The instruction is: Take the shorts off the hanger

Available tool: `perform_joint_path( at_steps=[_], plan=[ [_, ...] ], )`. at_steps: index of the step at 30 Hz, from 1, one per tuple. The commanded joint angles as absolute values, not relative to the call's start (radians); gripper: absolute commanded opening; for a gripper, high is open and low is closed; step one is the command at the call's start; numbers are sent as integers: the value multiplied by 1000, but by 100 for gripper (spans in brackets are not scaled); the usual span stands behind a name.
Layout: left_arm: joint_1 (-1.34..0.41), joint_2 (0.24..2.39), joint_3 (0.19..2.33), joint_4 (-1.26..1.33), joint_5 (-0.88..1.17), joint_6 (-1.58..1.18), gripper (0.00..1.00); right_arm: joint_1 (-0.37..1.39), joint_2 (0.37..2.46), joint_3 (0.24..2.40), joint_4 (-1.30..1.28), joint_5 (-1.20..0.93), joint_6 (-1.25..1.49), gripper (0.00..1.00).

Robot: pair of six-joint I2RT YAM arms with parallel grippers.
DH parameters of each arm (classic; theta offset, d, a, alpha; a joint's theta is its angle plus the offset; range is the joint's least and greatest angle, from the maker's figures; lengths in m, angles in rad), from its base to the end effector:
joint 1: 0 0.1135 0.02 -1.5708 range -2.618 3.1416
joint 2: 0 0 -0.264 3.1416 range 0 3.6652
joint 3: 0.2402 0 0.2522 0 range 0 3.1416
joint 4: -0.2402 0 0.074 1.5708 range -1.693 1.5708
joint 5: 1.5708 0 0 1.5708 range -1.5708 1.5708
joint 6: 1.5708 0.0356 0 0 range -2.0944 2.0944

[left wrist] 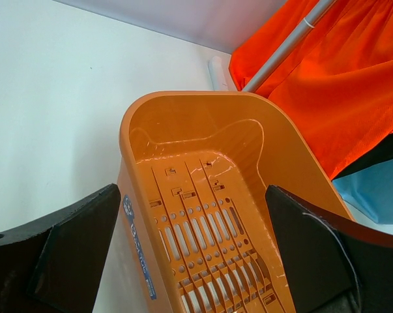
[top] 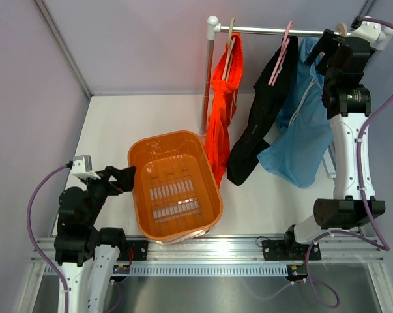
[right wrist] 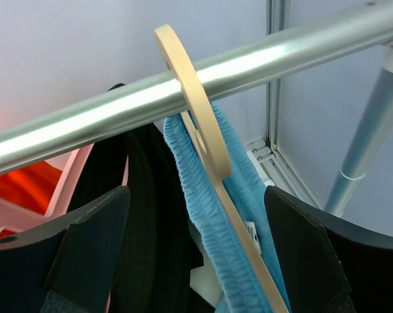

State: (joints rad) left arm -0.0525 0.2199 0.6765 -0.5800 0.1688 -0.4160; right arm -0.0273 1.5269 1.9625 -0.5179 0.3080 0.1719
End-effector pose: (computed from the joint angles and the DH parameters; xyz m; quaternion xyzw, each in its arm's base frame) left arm 0.0636 -0.0093 0.3195 -0.0801 0.7445 -0.2146 0.6271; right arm 0.3123 -0.0193 0.5261 0.1757 0.7130 -0.0642 0.6758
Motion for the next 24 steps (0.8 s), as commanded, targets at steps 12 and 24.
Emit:
perform_joint_path(
  at_steps=[12, 24],
  plan=[
    [-58, 195, 669, -523, 198, -417, 99, -31, 1577, 1873, -379, 334, 144, 78],
    [-58, 193, 669, -523, 199, -419, 99, -31, 1546, 1818, -348, 324, 158, 54]
  ],
)
